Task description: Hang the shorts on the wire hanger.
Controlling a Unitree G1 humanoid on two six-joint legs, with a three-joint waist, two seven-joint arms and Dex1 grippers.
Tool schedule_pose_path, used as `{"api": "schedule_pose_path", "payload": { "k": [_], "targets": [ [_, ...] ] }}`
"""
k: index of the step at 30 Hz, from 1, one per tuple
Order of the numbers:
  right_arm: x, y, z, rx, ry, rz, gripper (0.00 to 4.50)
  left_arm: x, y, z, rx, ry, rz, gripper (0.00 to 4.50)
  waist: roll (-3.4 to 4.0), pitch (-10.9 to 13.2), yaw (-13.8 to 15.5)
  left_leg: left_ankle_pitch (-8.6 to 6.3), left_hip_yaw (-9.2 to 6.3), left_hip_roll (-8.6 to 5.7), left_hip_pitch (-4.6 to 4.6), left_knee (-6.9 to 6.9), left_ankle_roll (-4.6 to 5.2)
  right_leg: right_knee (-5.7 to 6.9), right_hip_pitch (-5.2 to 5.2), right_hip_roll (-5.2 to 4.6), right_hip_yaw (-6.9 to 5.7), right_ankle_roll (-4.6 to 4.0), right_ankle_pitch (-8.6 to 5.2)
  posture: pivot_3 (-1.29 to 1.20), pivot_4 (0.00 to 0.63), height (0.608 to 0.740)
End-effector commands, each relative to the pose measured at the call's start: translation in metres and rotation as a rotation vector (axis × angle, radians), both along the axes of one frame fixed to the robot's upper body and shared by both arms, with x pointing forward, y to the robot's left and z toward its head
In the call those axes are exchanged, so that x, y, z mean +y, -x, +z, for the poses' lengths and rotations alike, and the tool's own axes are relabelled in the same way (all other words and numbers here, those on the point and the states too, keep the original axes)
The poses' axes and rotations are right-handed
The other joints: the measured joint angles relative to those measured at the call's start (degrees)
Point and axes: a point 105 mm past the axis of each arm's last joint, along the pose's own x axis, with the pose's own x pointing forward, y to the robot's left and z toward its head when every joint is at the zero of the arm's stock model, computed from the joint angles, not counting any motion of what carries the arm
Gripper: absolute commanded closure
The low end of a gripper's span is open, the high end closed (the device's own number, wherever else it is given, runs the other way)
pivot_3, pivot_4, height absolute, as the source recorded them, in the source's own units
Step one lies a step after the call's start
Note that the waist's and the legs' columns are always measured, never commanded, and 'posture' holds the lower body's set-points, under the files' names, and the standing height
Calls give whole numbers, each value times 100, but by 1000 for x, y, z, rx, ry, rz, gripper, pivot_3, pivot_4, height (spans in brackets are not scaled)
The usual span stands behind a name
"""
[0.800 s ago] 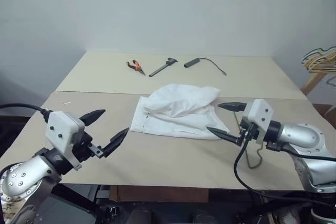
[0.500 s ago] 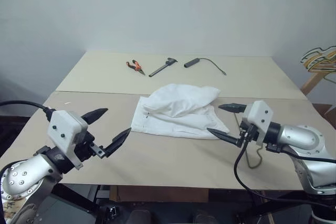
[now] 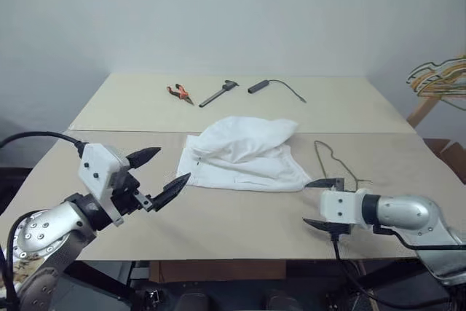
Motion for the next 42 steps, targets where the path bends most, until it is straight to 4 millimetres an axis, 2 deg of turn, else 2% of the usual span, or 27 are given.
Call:
{"api": "schedule_pose_path", "payload": {
  "k": [1,4,7,13,15,18,20,23,25,31,37,40,42],
  "targets": [
    [2,-27,-2,-138,73,-38,33,-4,-1,7,-25,-5,-25,0,-1,1,-28,3,1,0,0,0,-4,0,-1,0,0,4,-2,73,0,740],
    [2,-48,-9,-207,122,-80,33,-5,-1,6,-25,-12,-30,0,-2,1,-60,6,1,-3,4,0,-9,1,3,-2,0,4,-1,78,0,740],
    [3,-62,-27,-228,197,-59,642,-6,-2,5,-28,-18,-29,0,-3,1,-77,6,-2,-6,-2,-2,-10,-1,-2,-1,0,-24,14,77,0,740],
    [10,-93,-37,-296,239,-72,2751,-8,-3,5,-33,-28,-41,0,-10,-2,-152,10,-8,-9,6,-4,-15,2,11,0,1,-26,15,78,0,740],
    [11,-103,-31,-331,248,-72,3490,-6,-5,5,-37,-44,-32,0,-10,-2,-162,18,-7,-8,8,-4,-22,3,12,0,1,-32,22,80,0,740],
    [14,-105,-24,-343,227,-53,4463,-3,-10,-1,-34,-103,-7,0,-10,-1,-153,20,-9,-9,9,-5,-22,6,11,1,2,-31,22,80,0,740],
    [17,-101,-17,-356,204,-23,4463,1,-14,-17,-5,-242,-3,0,-10,-1,-138,20,-12,-10,6,-11,-22,4,6,2,0,-26,21,82,0,740],
    [23,-88,0,-365,152,19,4463,13,-16,-59,40,-570,-97,0,2,6,-127,20,-12,-12,1,-23,-23,3,-3,3,-1,-15,21,76,0,740],
    [26,-81,7,-363,131,35,4463,21,-23,-79,57,-666,-126,0,20,15,-131,19,-8,-14,1,-30,-24,1,-4,2,-2,-25,13,64,0,740],
    [26,-74,14,-377,132,50,4463,31,-65,-118,27,-824,-87,0,21,22,-128,20,-3,-5,2,-18,-23,8,-2,3,-11,-24,15,27,0,740],
    [29,-71,20,-386,121,52,4463,30,-113,-139,14,-882,-39,0,22,20,-125,20,21,-12,-2,-16,-22,10,-2,1,-13,6,32,1,0,740],
    [28,-69,20,-386,121,52,4500,28,-131,-143,0,-895,-36,590,24,14,-143,21,22,-13,3,-11,-22,11,8,3,-17,7,34,-10,0,740],
    [27,-68,22,-389,119,51,4500,24,-142,-142,-12,-884,-29,1252,23,13,-157,21,22,-13,2,-9,-22,14,8,3,-16,7,34,-24,0,740]
  ]
}}
